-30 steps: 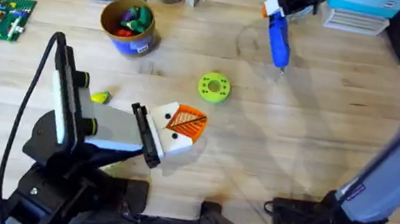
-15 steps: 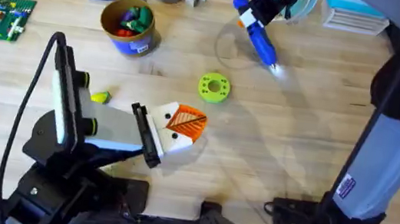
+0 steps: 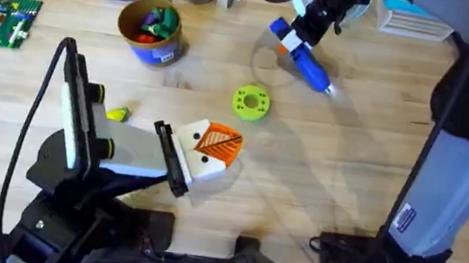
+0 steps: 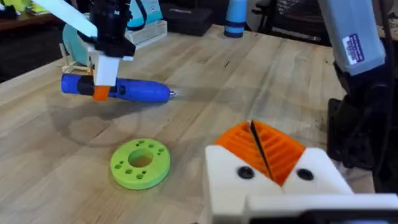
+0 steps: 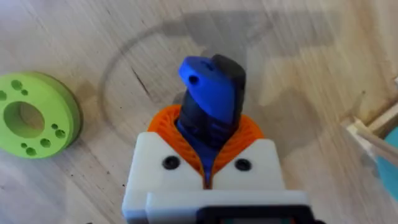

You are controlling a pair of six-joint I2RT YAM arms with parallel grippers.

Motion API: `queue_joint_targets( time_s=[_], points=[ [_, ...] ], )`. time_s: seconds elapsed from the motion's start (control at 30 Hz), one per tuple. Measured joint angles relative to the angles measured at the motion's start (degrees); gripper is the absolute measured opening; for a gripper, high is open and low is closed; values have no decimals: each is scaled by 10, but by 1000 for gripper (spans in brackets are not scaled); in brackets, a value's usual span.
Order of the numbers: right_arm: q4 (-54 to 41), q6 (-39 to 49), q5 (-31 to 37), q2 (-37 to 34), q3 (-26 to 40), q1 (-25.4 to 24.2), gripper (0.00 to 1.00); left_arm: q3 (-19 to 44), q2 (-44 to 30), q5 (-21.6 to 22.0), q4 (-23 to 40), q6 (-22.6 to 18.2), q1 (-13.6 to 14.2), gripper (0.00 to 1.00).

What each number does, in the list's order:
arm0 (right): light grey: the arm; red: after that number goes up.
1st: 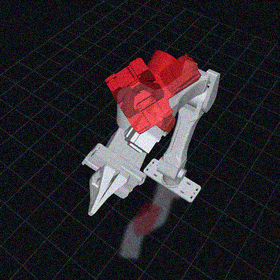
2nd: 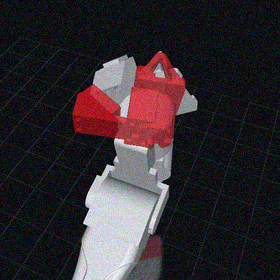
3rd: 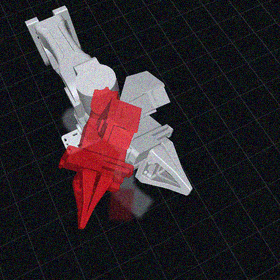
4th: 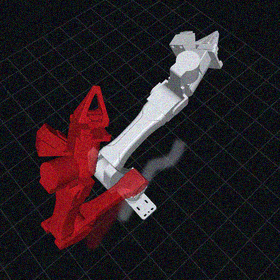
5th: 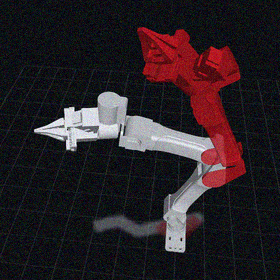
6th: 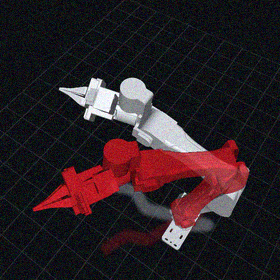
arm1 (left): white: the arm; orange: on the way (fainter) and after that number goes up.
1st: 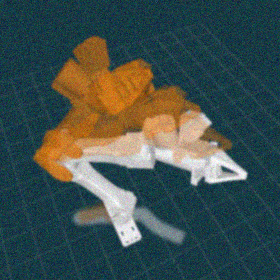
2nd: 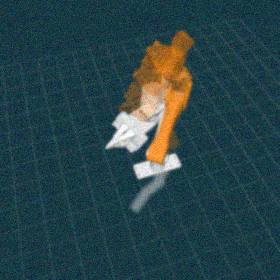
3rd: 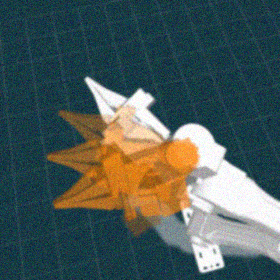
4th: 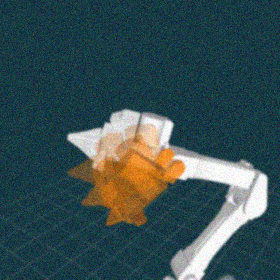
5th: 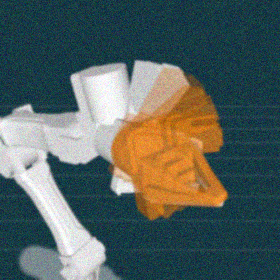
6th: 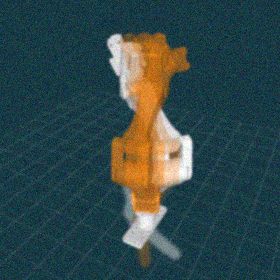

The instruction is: Pick up the gripper from the table and insert it into the empty holder that is missing its gripper. Then pick up a screw, insert it into the mounting hole, and use the screwdriver to tighten it. Finally, clean up the table by picking up the vegetable and placing it into the bucket.

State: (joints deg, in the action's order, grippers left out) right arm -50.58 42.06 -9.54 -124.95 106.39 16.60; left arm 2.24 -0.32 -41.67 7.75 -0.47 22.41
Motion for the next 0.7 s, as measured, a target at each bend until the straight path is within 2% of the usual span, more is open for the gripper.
queue_joint_targets(
  time_s=[0.17,0.2,0.33,0.4,0.47,0.53,0.57,0.7],
  points=[
    [2,0,0,0,-19,0,27,0,0,1,0,0,0,3],
    [3,0,0,0,-19,0,60,0,0,2,0,0,0,3],
    [6,0,0,0,-19,0,288,0,0,4,0,0,0,3],
    [5,-1,0,0,-19,0,532,0,0,4,0,0,0,3],
    [8,-2,-1,0,-19,0,719,0,0,4,0,0,0,3],
    [8,-3,-3,0,-19,0,947,0,0,4,0,0,0,3],
    [8,-3,-4,0,-19,0,980,0,0,4,0,0,0,3],
    [1,-5,-4,5,-19,0,992,0,0,4,0,0,0,3]
  ],
)
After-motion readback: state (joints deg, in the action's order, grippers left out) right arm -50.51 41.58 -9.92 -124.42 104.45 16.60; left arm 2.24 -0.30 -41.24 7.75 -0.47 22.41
